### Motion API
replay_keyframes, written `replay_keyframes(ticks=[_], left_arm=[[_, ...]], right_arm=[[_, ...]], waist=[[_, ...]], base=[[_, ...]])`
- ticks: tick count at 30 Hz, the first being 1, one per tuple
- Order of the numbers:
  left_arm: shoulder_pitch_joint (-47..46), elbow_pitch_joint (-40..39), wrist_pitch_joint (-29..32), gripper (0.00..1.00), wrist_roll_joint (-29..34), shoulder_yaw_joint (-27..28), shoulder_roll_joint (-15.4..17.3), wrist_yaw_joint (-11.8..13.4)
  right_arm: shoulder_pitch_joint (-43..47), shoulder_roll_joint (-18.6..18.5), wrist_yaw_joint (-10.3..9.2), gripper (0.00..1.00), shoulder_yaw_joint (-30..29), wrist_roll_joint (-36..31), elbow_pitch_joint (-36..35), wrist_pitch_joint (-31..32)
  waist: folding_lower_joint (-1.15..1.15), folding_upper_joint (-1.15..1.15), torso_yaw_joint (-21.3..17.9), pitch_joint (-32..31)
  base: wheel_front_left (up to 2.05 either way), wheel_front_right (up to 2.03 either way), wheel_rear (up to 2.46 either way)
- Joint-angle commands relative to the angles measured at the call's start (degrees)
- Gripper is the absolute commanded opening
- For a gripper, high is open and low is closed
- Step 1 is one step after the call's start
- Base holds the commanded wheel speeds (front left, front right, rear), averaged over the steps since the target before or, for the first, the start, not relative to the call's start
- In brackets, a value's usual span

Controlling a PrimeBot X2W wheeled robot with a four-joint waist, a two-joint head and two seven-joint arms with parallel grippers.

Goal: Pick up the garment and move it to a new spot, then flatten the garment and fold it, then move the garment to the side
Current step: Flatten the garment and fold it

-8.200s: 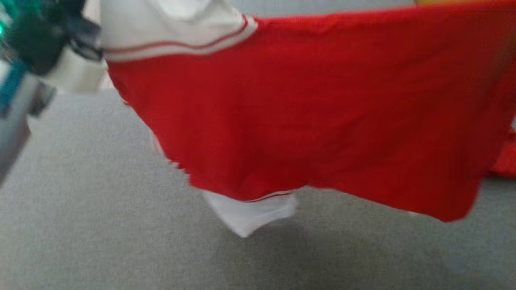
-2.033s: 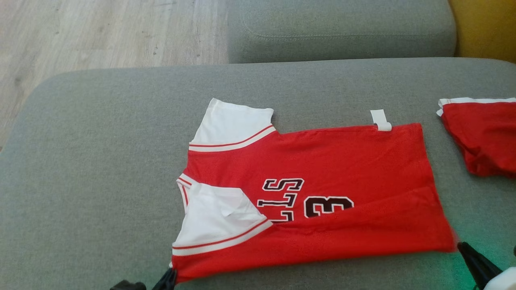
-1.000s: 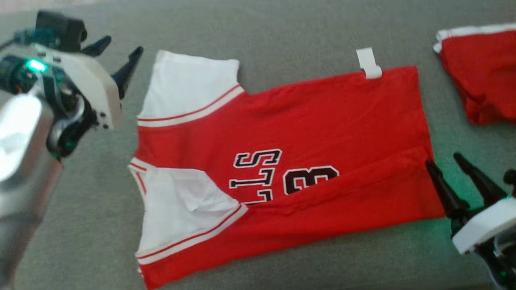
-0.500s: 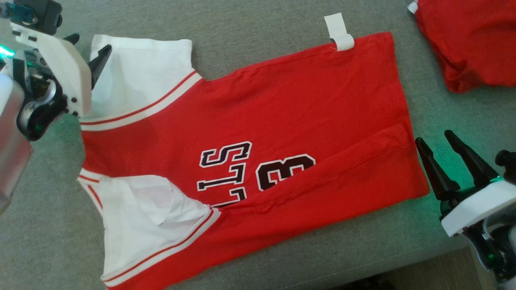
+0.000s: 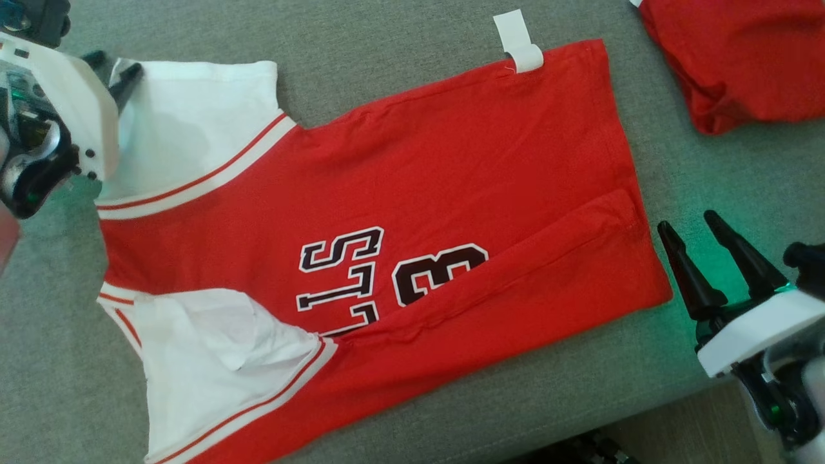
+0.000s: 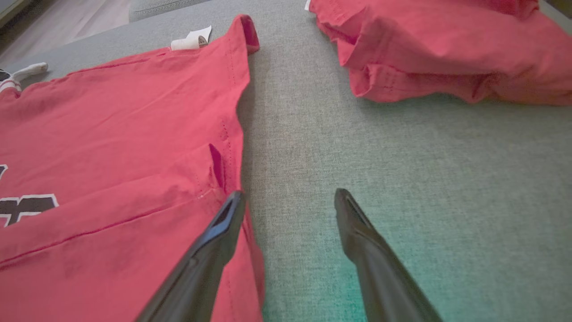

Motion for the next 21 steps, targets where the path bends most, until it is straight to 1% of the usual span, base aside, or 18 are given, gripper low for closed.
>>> replay_keyframes(ticks=[1,2,8,12,14,17,21], left_arm=[[-3.17,-0.44,0.16,0.22,-0.51,1.48,3.06,0.1],[-3.32,-0.38,0.12,0.0,-0.86,1.08,3.14,0.1],[-3.99,-0.04,-0.89,0.0,-2.21,-0.8,3.52,0.1],[-4.56,0.02,-2.86,0.0,-2.83,-2.19,3.67,0.1],[-4.94,-0.22,-3.79,0.0,-3.16,-2.99,3.63,0.1],[-5.5,-0.81,-5.13,0.0,-3.69,-4.23,3.31,0.1],[-6.7,-2.18,-6.54,0.0,-4.25,-6.09,2.48,0.1]], right_arm=[[-0.27,-0.95,0.37,1.0,0.35,-0.44,-1.14,-0.76],[-0.35,-0.89,0.37,1.0,0.36,-0.44,-1.06,-0.8],[-0.84,-0.91,0.37,1.0,0.11,-0.49,-1.01,-1.01],[-2.65,-0.99,0.37,1.0,0.85,1.27,-1.77,-0.17],[-5.0,-1.43,0.37,1.0,1.86,2.13,-1.84,1.29],[-10.03,-1.23,0.37,1.0,3.38,4.99,-0.41,5.13],[-18.19,-1.15,0.37,1.0,4.88,9.93,4.18,10.86]], waist=[[0.0,0.0,-0.06,0.1],[0.0,0.0,-0.1,0.13],[0.0,0.0,0.11,-0.26],[0.0,0.0,0.56,-1.21],[0.0,0.0,1.0,-1.67],[0.0,0.0,1.92,-2.37],[0.0,0.0,3.9,-2.77]], base=[[0.0,0.0,0.0],[0.0,0.0,0.0],[0.0,0.0,0.0],[0.0,0.0,0.0],[0.0,0.0,0.0],[0.0,0.0,0.0],[0.0,0.0,0.0]])
